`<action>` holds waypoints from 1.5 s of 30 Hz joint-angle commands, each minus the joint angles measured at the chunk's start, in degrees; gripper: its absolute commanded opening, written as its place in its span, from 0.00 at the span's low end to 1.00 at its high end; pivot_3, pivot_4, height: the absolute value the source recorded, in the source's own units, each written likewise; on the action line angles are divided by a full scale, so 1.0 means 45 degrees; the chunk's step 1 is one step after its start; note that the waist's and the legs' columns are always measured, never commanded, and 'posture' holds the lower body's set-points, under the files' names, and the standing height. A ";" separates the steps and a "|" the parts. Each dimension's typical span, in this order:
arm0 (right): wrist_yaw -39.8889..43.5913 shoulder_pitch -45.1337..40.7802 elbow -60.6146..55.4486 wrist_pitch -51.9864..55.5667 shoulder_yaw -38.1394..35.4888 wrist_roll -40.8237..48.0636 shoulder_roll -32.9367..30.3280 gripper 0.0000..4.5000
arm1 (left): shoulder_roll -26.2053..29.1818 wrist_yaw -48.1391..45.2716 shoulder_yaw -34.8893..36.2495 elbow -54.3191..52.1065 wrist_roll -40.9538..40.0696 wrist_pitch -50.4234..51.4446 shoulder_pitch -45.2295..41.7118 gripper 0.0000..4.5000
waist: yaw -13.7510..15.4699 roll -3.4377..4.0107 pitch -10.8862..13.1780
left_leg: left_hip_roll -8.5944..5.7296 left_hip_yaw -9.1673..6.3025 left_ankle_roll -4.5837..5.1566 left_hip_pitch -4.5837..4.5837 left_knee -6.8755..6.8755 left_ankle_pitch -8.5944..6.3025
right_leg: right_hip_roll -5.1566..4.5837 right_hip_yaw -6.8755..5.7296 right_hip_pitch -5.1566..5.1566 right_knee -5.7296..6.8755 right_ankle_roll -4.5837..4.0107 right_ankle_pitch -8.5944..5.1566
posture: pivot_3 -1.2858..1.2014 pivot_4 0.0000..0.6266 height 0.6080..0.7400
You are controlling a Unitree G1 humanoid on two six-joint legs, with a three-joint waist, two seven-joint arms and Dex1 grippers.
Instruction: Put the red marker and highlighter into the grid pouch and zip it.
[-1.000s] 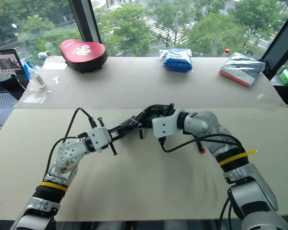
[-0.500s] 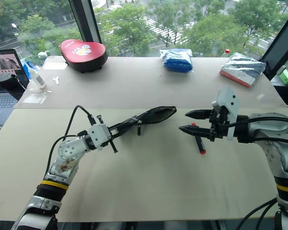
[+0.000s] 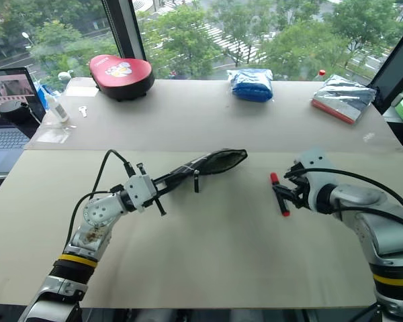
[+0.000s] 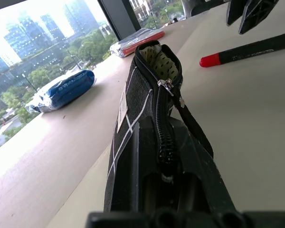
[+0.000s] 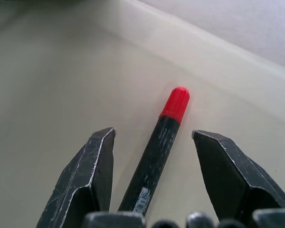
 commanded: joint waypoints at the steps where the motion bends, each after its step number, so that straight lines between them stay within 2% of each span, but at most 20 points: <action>1: -0.0436 0.0120 -0.0399 0.0277 0.0071 -0.0271 0.0160 0.65 | -0.0092 0.0081 0.0041 -0.0221 -0.0138 -0.0117 -0.0211 0.00 | -0.0010 0.0000 0.0000 | -0.0001 0.0000 0.0000 0.0001 0.0002 0.0000 | 0.0000 0.0000 0.0001 0.0000 0.0000 0.0000 | 0.52 0.24 1.00; 15: -0.0696 0.0459 0.1028 -0.0665 0.1296 -0.1457 0.0631 0.65 | -0.0127 0.0183 0.0137 -0.0221 -0.0109 -0.0154 -0.0254 0.00 | -0.0021 -0.0011 -0.0008 | -0.0005 0.0002 0.0002 0.0049 0.0004 0.0000 | 0.0004 0.0000 0.0042 0.0000 0.0002 0.0000 | 0.52 0.24 1.00; 18: -0.0504 0.0571 0.1046 -0.0931 0.1220 -0.1436 0.0676 0.49 | -0.0112 0.0222 0.0140 -0.0287 -0.0112 -0.0159 -0.0239 0.00 | -0.0022 -0.0013 -0.0009 | 0.0000 0.0001 0.0010 0.0098 0.0004 -0.0004 | 0.0006 0.0000 0.0090 -0.0001 0.0003 -0.0001 | 0.52 0.24 1.00; 23: -0.0310 0.0656 0.0994 -0.1064 0.1078 -0.1375 0.0670 0.13 | -0.0106 0.0240 0.0142 -0.0313 -0.0113 -0.0210 -0.0234 0.00 | -0.0004 -0.0015 -0.0008 | 0.0001 -0.0005 0.0030 0.0168 0.0004 -0.0017 | 0.0006 -0.0003 0.0170 -0.0008 0.0011 -0.0006 | 0.52 0.24 1.00; 29: -0.0329 0.0500 0.1089 -0.1326 0.0988 -0.1528 0.0817 0.12 | -0.0121 0.0226 0.0117 -0.0296 -0.0105 -0.0265 -0.0264 0.00 | -0.0009 -0.0014 -0.0009 | 0.0001 -0.0005 0.0028 0.0171 0.0003 -0.0016 | 0.0006 -0.0003 0.0169 -0.0007 0.0011 -0.0006 | 0.52 0.24 1.00; 32: -0.0704 -0.0107 0.1618 -0.3306 0.0567 -0.2174 0.1072 0.12 | -0.0115 0.0178 0.0102 -0.0232 -0.0111 -0.0300 -0.0307 0.00 | -0.0019 -0.0016 -0.0009 | 0.0000 -0.0006 0.0028 0.0173 0.0004 -0.0016 | 0.0006 -0.0003 0.0172 -0.0007 0.0011 -0.0006 | 0.52 0.24 1.00; 37: -0.0113 -0.1165 0.2367 -0.7114 0.0326 -0.3444 0.0327 0.12 | -0.0082 0.0093 0.0097 -0.0100 -0.0125 -0.0362 -0.0362 0.00 | -0.0042 0.0003 0.0002 | -0.0011 0.0006 0.0011 0.0166 -0.0004 -0.0006 | 0.0006 0.0016 0.0139 0.0002 0.0012 -0.0006 | 0.52 0.24 1.00; 41: 0.1570 -0.1939 0.1963 -0.9362 0.0633 -0.3803 -0.0703 0.12 | -0.0048 0.0024 0.0114 0.0061 -0.0139 -0.0437 -0.0438 0.00 | -0.0049 0.0003 0.0003 | 0.0001 0.0005 0.0002 0.0164 -0.0013 -0.0001 | 0.0025 0.0006 0.0140 -0.0009 0.0012 -0.0007 | 0.52 0.24 1.00; 42: 0.2490 -0.1872 0.1518 -1.0012 0.0996 -0.3879 -0.1182 0.12 | -0.0056 0.0016 0.0107 0.0104 -0.0132 -0.0456 -0.0471 0.00 | -0.0050 0.0002 0.0003 | 0.0002 0.0005 0.0004 0.0163 -0.0014 -0.0002 | 0.0024 0.0006 0.0142 -0.0012 0.0012 -0.0007 | 0.52 0.24 1.00; 45: 0.3461 -0.1706 0.1530 -1.2403 0.1983 -0.5334 -0.2088 0.12 | -0.0100 0.0027 0.0072 0.0163 -0.0119 -0.0474 -0.0544 0.00 | -0.0054 0.0001 0.0004 | 0.0009 0.0005 0.0016 0.0164 -0.0012 -0.0009 | 0.0022 0.0005 0.0148 -0.0016 0.0021 -0.0012 | 0.52 0.24 1.00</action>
